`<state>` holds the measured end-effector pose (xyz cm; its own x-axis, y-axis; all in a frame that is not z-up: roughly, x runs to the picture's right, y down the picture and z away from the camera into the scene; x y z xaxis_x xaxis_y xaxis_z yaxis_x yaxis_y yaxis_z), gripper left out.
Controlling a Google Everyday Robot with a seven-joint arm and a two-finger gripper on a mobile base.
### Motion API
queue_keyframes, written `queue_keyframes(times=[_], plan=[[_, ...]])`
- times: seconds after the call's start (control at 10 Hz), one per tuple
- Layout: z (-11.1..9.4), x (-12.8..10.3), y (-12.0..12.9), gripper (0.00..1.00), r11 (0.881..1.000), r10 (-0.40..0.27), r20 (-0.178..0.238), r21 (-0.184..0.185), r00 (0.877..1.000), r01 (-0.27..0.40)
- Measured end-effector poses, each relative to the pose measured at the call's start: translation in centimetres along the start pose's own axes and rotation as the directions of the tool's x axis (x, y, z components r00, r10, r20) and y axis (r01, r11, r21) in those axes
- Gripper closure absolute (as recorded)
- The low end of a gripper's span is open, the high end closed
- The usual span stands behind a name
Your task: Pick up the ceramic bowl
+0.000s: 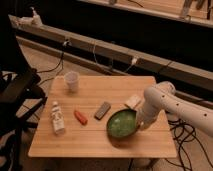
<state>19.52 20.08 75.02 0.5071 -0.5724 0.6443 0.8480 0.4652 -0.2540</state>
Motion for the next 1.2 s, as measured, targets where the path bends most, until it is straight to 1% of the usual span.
queue_keyframes(times=[0.3, 0.5, 0.7, 0.8, 0.9, 1.0, 1.1, 1.2], plan=[[-2.6, -0.7, -0.9, 1.00, 0.996, -0.041, -0.014, 0.085, 0.999, 0.042], [-5.5, -1.5, -1.9, 1.00, 0.984, -0.075, -0.041, 0.157, 0.996, 0.080], [-7.3, -1.8, -2.6, 0.99, 0.968, -0.095, -0.052, 0.226, 0.994, 0.104], [-8.0, -1.8, -2.5, 0.92, 0.966, -0.088, -0.050, 0.238, 0.995, 0.097], [-8.1, -1.7, -2.4, 0.80, 0.971, -0.085, -0.047, 0.218, 0.995, 0.093], [-7.6, -1.6, -2.4, 0.74, 0.975, -0.086, -0.047, 0.202, 0.995, 0.094], [-7.3, -1.7, -2.3, 0.73, 0.976, -0.086, -0.049, 0.198, 0.995, 0.094], [-7.3, -1.7, -2.6, 0.73, 0.973, -0.086, -0.046, 0.212, 0.995, 0.094]])
